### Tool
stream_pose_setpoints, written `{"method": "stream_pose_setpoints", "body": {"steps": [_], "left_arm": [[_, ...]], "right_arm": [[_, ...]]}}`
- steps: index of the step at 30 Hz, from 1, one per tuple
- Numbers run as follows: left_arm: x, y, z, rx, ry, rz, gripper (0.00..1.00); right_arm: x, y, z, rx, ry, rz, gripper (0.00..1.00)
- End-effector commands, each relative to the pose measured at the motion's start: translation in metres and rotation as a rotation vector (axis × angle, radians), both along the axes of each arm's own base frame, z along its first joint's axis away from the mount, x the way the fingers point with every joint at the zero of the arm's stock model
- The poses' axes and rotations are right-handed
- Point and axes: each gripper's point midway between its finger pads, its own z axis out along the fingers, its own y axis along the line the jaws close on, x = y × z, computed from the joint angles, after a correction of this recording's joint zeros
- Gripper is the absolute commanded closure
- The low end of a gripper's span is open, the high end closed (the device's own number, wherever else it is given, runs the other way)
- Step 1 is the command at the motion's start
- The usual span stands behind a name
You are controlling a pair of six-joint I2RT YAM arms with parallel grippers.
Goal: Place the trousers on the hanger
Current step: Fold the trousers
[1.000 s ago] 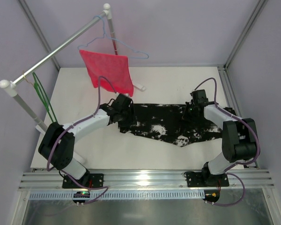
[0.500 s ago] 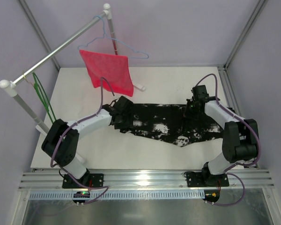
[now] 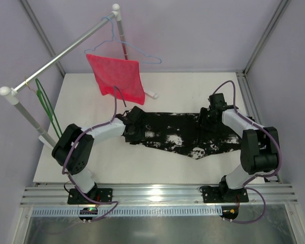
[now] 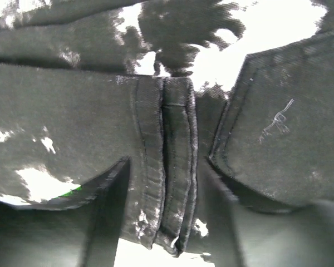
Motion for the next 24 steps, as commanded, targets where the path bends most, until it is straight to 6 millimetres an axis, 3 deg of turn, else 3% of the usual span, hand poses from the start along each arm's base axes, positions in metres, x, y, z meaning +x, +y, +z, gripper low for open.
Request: {"method": "stream_pose_setpoints", "body": {"steps": [1, 7, 24], "left_arm": [[0.000, -0.003, -0.010, -0.014, 0.019, 0.008, 0.45], [0.000, -0.004, -0.009, -0.020, 0.018, 0.005, 0.45], [-0.002, -0.004, -0.016, -0.014, 0.035, 0.013, 0.45]], "right_arm": [[0.008, -0.004, 0.016, 0.000, -0.079, -0.009, 0.41], [0.000, -0.004, 0.000, 0.018, -0.054, -0.013, 0.34], [0.000, 0.012, -0.025, 0.108, -0.035, 0.021, 0.36]]}}
